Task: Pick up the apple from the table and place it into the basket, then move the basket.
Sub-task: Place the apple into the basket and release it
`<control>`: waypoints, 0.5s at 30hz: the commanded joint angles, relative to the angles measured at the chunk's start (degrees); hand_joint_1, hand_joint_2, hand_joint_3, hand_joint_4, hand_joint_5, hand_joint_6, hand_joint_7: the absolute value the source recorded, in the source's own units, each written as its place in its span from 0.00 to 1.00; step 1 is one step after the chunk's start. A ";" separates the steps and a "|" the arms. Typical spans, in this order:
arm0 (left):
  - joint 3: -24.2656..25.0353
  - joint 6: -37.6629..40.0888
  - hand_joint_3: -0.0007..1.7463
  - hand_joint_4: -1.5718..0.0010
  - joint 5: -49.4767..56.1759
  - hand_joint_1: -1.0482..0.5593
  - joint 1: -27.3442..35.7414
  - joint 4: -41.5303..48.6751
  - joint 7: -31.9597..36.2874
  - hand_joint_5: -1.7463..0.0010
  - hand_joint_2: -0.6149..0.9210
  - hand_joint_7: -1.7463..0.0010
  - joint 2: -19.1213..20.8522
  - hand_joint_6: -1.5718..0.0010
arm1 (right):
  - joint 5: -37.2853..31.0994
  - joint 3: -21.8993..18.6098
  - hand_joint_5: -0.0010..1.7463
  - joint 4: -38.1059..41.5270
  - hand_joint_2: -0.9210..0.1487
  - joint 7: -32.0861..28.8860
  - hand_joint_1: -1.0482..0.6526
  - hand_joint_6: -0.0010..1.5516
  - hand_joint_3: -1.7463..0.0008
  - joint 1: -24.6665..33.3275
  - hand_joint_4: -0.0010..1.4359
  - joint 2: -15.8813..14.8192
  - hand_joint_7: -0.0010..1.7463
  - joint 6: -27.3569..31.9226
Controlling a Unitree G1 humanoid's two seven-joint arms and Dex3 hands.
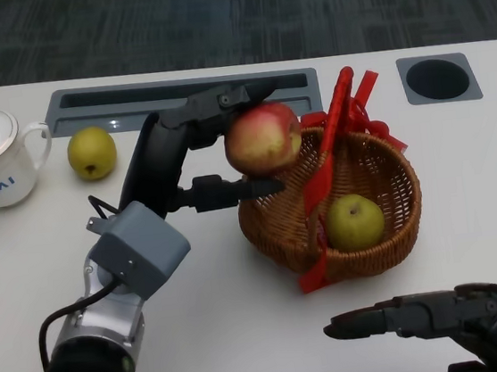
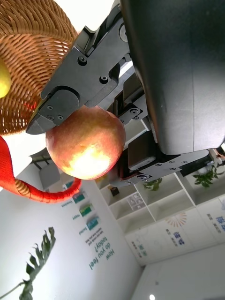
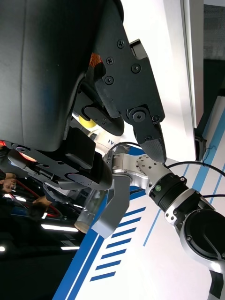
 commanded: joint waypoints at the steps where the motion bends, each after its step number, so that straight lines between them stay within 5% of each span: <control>1: -0.43 1.00 0.00 0.17 1.10 0.50 -2.41 2.34 1.41 0.99 0.91 1.00 -0.30 0.27 | 0.44 -0.16 0.00 -0.94 0.06 -0.53 0.39 0.51 1.00 0.82 0.60 -0.44 0.00 -0.66; 12: -1.56 0.54 0.00 0.18 1.66 0.52 -5.33 10.31 0.84 1.00 0.91 1.00 -2.45 0.28 | 0.58 -0.28 0.00 -1.28 0.06 -0.99 0.39 0.50 1.00 1.75 0.60 -0.64 0.00 -0.96; 15: -1.69 0.36 0.00 0.25 1.36 0.50 -5.58 11.17 -0.15 1.00 0.91 1.00 -2.60 0.34 | 0.62 -0.26 0.00 -1.20 0.06 -1.02 0.39 0.50 1.00 1.87 0.60 -0.55 0.00 -1.11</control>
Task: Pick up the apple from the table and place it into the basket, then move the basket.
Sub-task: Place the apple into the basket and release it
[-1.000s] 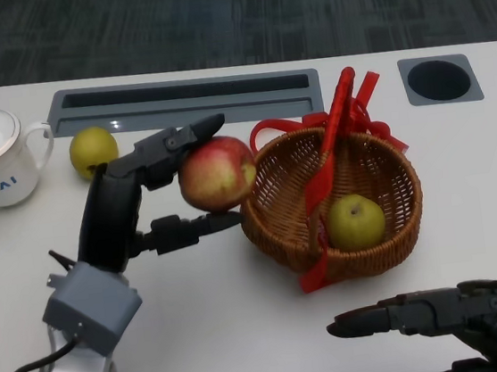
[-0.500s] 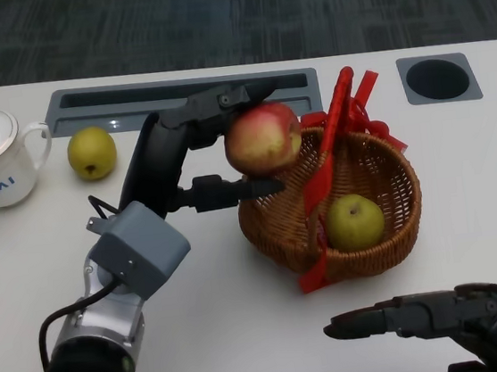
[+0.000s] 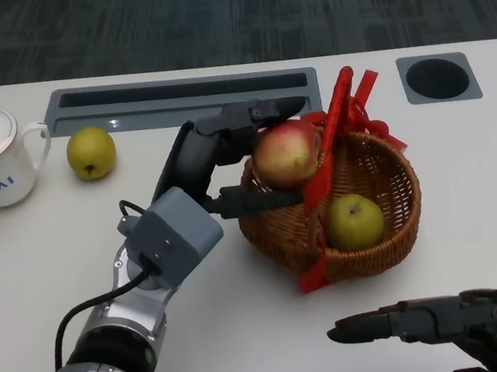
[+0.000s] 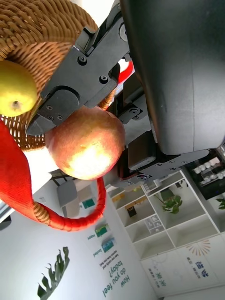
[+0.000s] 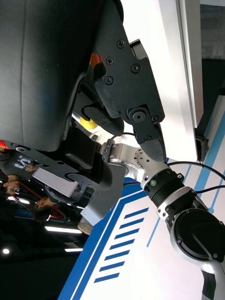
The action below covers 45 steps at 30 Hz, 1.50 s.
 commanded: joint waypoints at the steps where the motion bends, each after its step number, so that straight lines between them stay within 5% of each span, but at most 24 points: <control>1: -0.10 -0.56 0.00 0.32 -0.29 0.48 -1.40 0.81 -1.32 1.00 0.90 1.00 0.24 0.39 | 0.68 -0.15 0.00 -0.53 0.06 -0.25 0.39 0.50 1.00 0.45 0.60 -0.51 0.00 -0.85; 10: -3.60 -0.17 0.01 0.87 4.03 0.21 -1.27 -1.27 -2.44 1.00 0.89 1.00 2.85 0.88 | 0.65 -0.18 0.00 -0.79 0.06 -0.38 0.39 0.50 1.00 0.80 0.60 -0.56 0.00 -0.58; 16: -3.90 -1.26 0.00 1.00 2.95 0.17 -1.18 -2.18 -3.72 1.00 0.88 1.00 3.35 0.99 | 0.84 -0.15 0.00 -0.66 0.06 -0.29 0.39 0.50 1.00 0.66 0.60 -0.59 0.00 -0.45; 27: -1.77 -3.52 0.00 0.96 -2.07 0.17 0.68 -5.13 -7.86 0.99 0.88 0.98 4.08 0.94 | 0.57 -1.81 0.00 0.43 0.07 -1.21 0.39 0.50 1.00 -0.81 0.61 -0.31 0.00 -2.79; 35: 0.89 -4.82 0.00 0.68 -7.77 0.28 8.51 -16.12 -10.66 0.97 0.88 0.97 5.89 0.70 | 1.23 -5.42 0.00 2.19 0.09 -1.75 0.40 0.49 1.00 -4.01 0.58 -1.94 0.00 -4.24; 45: 3.11 -7.65 0.00 0.49 -14.50 0.38 18.32 -25.48 -15.57 0.96 0.88 0.97 9.43 0.53 | 1.42 -6.69 0.00 4.31 0.11 -1.67 0.38 0.49 1.00 -5.82 0.59 -2.61 0.00 -6.17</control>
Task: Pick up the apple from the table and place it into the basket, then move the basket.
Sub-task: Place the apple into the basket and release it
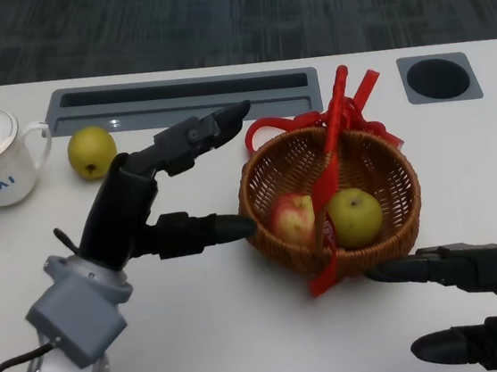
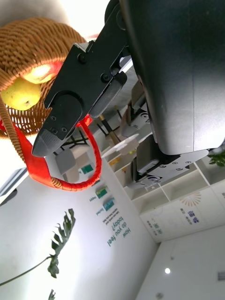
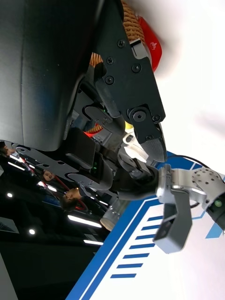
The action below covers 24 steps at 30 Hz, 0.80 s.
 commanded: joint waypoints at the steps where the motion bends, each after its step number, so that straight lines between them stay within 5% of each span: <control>1: 1.06 -1.23 0.00 0.47 -2.75 0.39 4.04 -3.45 -1.85 0.96 0.88 0.97 1.95 0.52 | 0.89 -0.51 0.00 0.71 0.12 0.07 0.38 0.49 1.00 -0.12 0.59 -0.97 0.00 -1.15; 12: 3.69 1.71 0.00 0.39 -7.92 0.45 16.28 -16.41 -5.08 0.96 0.88 0.98 7.22 0.46 | 0.48 -0.46 0.00 1.95 0.13 0.04 0.39 0.50 1.00 -0.84 0.59 -0.91 0.00 -2.84; 24: 5.50 4.64 0.00 0.38 -6.50 0.44 23.44 -22.55 -4.80 0.98 0.86 0.99 8.50 0.44 | -7.17 -4.69 0.00 8.08 0.14 -2.01 0.35 0.45 1.00 -9.24 0.52 -5.06 0.00 -11.38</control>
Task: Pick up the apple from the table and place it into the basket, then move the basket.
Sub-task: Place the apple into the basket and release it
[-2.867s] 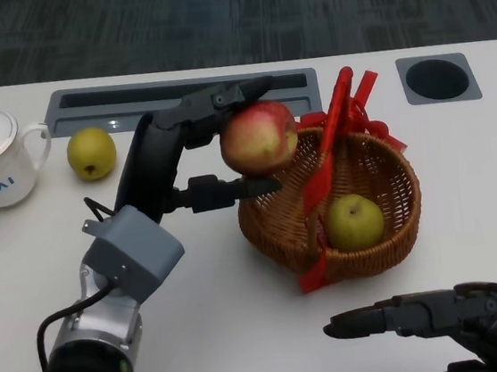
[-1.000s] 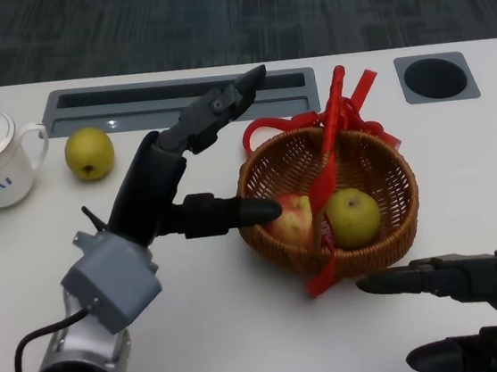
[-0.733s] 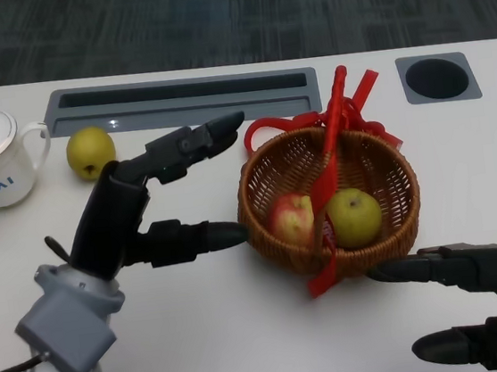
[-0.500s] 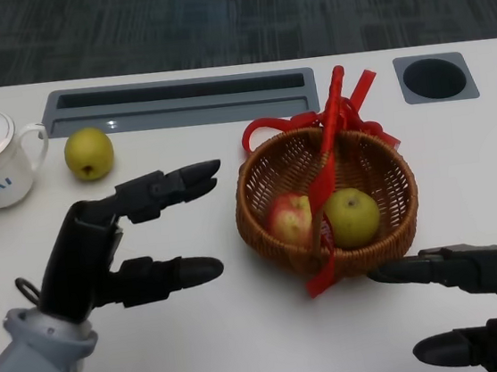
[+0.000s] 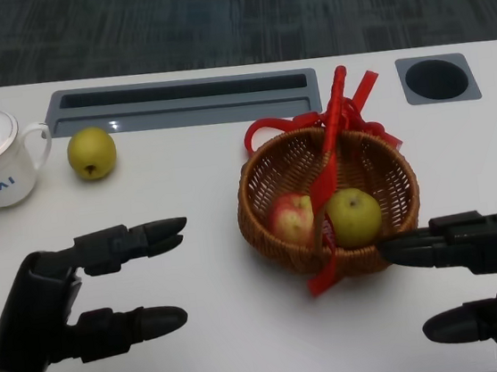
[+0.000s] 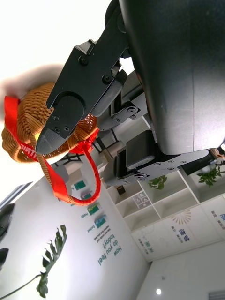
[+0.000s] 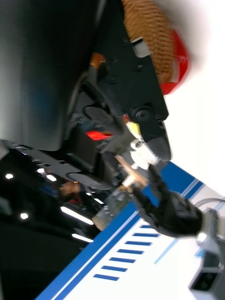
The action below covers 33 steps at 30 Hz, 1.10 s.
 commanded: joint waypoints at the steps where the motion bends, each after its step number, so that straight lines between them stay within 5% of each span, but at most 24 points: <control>1: 0.93 0.60 0.00 0.38 0.79 0.44 1.26 -1.48 0.08 0.98 0.86 0.99 1.02 0.44 | -2.85 -2.01 0.00 2.54 0.14 -2.06 0.35 0.44 1.00 -2.56 0.52 -1.17 0.00 -3.96; 12: 1.15 0.53 0.00 0.36 1.95 0.45 1.71 -2.29 0.65 0.99 0.85 0.99 0.21 0.42 | -18.90 -7.83 0.00 11.16 0.12 -10.69 0.33 0.41 0.99 -11.59 0.49 -1.83 0.00 -13.71; 19: 1.04 0.72 0.00 0.37 2.37 0.45 1.72 -2.69 0.66 0.99 0.85 0.99 -0.21 0.42 | -34.86 -7.73 0.00 18.91 0.13 -18.92 0.31 0.39 1.00 -19.00 0.46 -4.63 0.00 -13.05; 25: 1.13 0.36 0.00 0.35 2.75 0.45 1.80 -2.71 1.07 0.99 0.84 0.99 -0.89 0.41 | -49.80 -1.93 0.01 25.84 0.13 -30.40 0.28 0.37 1.00 -26.02 0.44 -7.61 0.01 -9.71; 33: 1.09 0.25 0.00 0.35 3.49 0.45 2.23 -3.52 1.49 0.99 0.85 0.99 -1.53 0.41 | -63.83 10.79 0.01 36.13 0.15 -50.61 0.26 0.40 1.00 -33.53 0.48 -10.77 0.01 -3.29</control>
